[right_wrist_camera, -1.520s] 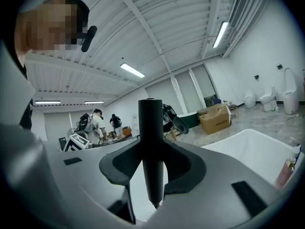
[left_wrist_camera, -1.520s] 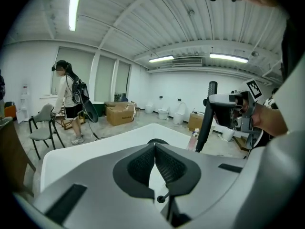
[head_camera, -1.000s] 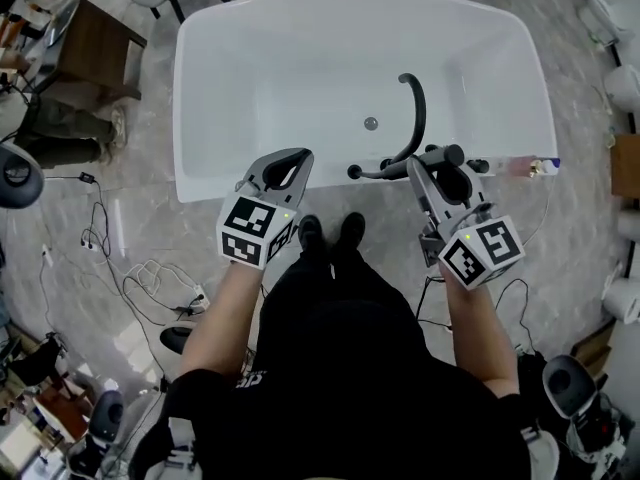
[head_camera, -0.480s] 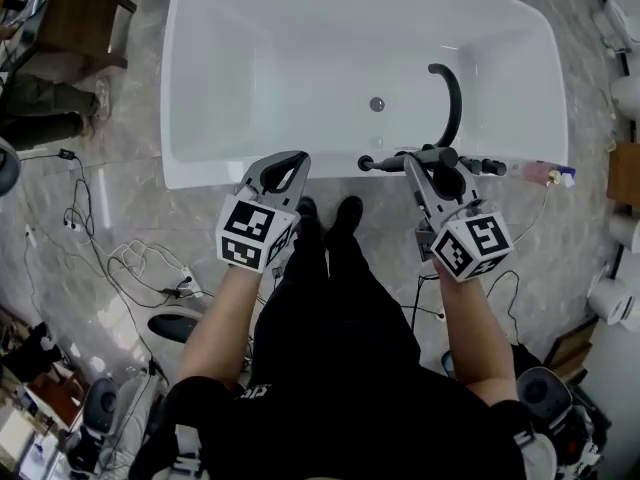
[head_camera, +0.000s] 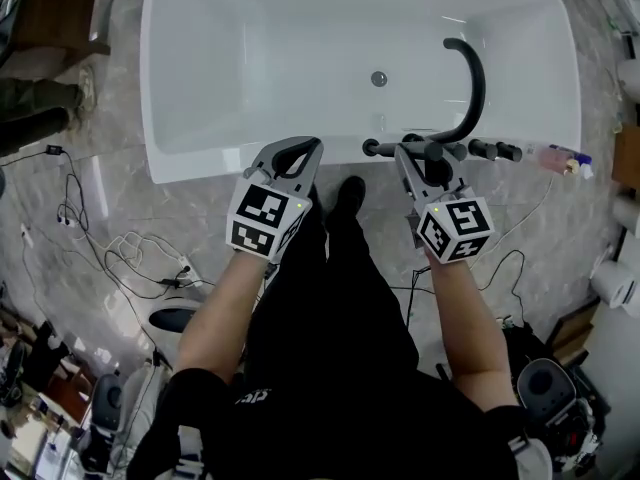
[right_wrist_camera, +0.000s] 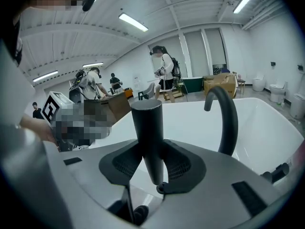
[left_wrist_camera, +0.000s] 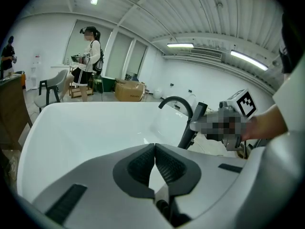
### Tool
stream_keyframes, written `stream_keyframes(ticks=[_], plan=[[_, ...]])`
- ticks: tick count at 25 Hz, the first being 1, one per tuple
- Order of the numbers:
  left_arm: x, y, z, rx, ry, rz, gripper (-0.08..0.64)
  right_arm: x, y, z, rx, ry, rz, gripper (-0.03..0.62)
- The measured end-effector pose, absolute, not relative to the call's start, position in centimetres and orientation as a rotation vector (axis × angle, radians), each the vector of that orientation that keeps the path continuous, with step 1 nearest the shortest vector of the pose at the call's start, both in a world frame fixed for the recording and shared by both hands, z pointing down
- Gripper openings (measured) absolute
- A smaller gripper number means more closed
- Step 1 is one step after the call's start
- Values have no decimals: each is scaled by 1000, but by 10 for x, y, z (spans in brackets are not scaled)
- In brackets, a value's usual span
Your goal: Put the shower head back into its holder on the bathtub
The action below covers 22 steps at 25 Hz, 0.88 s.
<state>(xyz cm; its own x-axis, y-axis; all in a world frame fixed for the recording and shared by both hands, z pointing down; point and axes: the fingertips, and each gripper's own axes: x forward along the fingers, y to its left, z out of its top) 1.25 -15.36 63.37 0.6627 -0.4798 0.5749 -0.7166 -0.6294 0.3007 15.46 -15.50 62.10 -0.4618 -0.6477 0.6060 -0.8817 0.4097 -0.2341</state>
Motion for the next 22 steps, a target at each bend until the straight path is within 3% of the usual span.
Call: stream_keyframes(ticks=[22], plan=[[7, -137, 666, 2323, -893, 637, 16, 141, -133, 728, 1252, -2077, 747, 159]])
